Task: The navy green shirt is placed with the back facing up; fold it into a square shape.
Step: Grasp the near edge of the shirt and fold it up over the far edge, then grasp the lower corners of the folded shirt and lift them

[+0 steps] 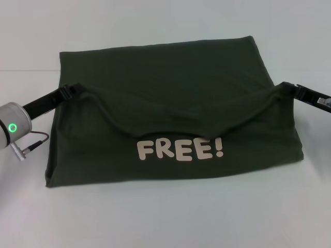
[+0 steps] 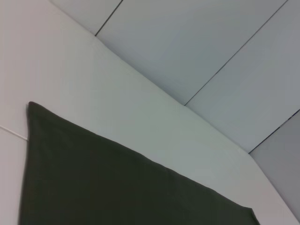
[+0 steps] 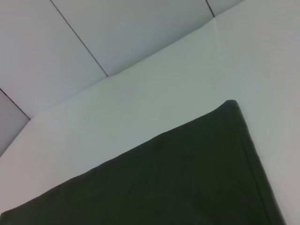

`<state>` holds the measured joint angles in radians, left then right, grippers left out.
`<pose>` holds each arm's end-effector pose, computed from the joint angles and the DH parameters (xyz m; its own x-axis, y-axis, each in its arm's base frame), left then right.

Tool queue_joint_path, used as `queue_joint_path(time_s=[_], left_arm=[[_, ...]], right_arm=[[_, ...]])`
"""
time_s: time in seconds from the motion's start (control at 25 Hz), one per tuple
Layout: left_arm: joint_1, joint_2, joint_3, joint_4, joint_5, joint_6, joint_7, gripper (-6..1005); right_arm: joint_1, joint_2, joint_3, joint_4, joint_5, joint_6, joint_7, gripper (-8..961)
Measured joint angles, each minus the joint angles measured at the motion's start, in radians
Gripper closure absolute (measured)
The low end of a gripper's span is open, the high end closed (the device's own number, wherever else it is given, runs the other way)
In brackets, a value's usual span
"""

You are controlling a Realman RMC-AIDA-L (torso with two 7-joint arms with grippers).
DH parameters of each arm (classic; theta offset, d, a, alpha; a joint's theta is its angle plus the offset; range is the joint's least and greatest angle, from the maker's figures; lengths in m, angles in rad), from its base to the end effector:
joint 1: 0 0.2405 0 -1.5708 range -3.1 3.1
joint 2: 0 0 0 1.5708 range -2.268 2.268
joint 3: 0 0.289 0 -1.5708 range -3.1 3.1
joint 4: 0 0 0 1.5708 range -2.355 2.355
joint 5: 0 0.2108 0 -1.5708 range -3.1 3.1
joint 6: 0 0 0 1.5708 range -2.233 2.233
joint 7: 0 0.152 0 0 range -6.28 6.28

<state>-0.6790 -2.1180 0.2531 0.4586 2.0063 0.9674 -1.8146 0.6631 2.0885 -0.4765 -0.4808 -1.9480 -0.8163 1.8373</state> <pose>-0.3239 0.4296 -0.0153 0.1417 0.5393 0.8301 0.9845 -0.1644 -0.0613 0.3343 0.4409 -0.0065 0.2642 -0.5539 -0.7895 -0.9644 -0.1397 -0.2247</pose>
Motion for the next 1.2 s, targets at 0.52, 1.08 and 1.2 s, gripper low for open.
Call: queue_joint_path(time_s=[0.52, 1.08, 1.2], left_arm=[[0.005, -0.043, -0.003, -0.033, -0.065, -0.08, 0.114, 830], [0.11, 0.001, 0.01, -0.032, -0.124, 0.097, 0.052, 361], [0.134, 0.05, 0.08, -0.033, -0.119, 0.181, -0.048, 331]], right_arm=[[-0.02, 0.001, 0.004, 0.006, 0.012, 0.013, -0.002, 748], [-0.108, -0.02, 0.009, -0.01, 0.087, -0.192, -0.046, 343], [-0.133, -0.032, 0.008, -0.012, 0.089, -0.302, -0.079, 210]])
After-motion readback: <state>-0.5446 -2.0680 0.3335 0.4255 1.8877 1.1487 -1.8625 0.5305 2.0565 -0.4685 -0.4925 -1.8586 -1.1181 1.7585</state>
